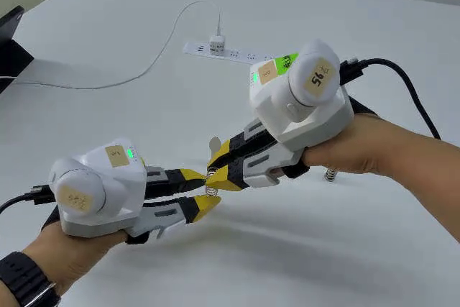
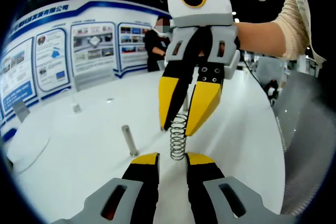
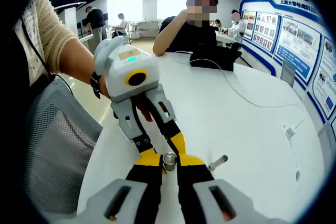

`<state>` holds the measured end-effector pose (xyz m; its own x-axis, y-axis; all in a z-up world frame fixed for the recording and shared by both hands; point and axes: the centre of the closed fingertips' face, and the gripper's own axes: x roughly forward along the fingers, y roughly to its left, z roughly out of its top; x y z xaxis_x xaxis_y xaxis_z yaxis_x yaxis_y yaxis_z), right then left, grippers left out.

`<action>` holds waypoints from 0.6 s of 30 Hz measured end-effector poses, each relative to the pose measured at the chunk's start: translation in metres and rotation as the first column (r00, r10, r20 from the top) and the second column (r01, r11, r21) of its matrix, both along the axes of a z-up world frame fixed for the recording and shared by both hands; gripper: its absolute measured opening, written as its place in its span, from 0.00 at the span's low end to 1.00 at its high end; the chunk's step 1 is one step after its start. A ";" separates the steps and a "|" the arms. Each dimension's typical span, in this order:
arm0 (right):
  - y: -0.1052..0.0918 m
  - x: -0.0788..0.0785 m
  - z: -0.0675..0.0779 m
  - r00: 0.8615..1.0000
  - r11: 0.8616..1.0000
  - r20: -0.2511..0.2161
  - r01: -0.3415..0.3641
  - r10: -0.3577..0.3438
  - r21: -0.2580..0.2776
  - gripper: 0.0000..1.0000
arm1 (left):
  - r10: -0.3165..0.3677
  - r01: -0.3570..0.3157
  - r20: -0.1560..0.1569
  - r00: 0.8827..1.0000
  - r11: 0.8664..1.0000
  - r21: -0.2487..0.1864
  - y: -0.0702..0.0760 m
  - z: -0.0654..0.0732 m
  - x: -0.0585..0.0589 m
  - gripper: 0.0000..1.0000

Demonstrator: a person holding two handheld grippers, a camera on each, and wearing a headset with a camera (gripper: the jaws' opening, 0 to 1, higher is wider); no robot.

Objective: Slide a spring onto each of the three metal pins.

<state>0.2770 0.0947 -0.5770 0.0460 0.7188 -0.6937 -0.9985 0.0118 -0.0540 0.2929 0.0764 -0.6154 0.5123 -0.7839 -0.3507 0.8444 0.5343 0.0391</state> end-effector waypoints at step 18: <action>-0.007 0.029 0.019 0.994 0.994 0.049 0.095 -0.097 0.045 0.12 | 0.076 -0.076 -0.022 0.997 0.997 -0.011 0.015 -0.001 0.007 0.44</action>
<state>0.3055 0.0876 -0.5581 0.1510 0.7378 -0.6579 -0.9885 0.1111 -0.1023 0.3000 0.0918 -0.6162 0.5631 -0.7472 -0.3531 0.8018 0.5974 0.0145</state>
